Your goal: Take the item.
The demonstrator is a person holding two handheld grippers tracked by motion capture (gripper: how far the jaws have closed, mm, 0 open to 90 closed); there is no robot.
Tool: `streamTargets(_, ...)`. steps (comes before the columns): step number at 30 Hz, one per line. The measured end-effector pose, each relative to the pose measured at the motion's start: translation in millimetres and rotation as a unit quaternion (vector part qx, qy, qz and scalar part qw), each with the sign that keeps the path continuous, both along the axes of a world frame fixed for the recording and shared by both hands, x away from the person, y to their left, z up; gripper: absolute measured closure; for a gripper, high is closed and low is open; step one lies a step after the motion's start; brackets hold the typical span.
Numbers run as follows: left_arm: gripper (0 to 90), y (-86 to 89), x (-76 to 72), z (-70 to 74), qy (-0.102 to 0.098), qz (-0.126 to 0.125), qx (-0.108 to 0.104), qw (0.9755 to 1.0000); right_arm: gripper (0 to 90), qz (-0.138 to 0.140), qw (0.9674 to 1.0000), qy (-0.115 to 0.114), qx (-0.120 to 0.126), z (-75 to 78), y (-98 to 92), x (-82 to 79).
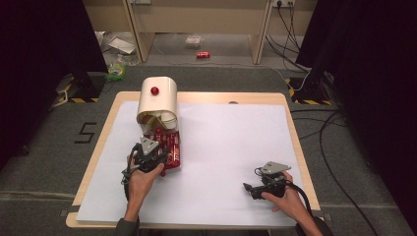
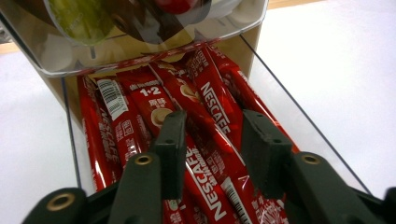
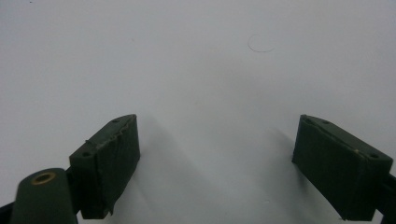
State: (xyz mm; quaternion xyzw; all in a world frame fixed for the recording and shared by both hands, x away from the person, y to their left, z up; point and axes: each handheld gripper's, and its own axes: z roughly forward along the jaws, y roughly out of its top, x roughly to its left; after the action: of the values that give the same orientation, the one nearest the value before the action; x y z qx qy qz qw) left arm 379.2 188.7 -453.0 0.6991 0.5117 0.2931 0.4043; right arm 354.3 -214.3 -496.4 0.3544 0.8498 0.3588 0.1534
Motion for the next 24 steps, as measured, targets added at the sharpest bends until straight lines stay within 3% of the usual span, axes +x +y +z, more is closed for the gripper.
streamTargets(11, 70.6, -0.2, -1.4, -3.9, 0.011, -0.006, -0.006, 0.9999, 15.2, 0.0, 1.0, 0.0, 0.0, 0.0, 0.1, 0.0)
streamTargets(16, 71.7, -4.1, -1.4, -4.7, 0.015, -0.005, 0.008, 0.9998, 15.1, 0.0, 1.0, 0.0, 0.0, 0.0, 0.1, -0.1)
streamTargets(24, 71.6, -4.4, -0.3, -6.3, 0.019, -0.003, 0.006, 0.9998, 15.1, 0.0, 1.0, -0.001, 0.0, 0.0, 0.1, -0.1)
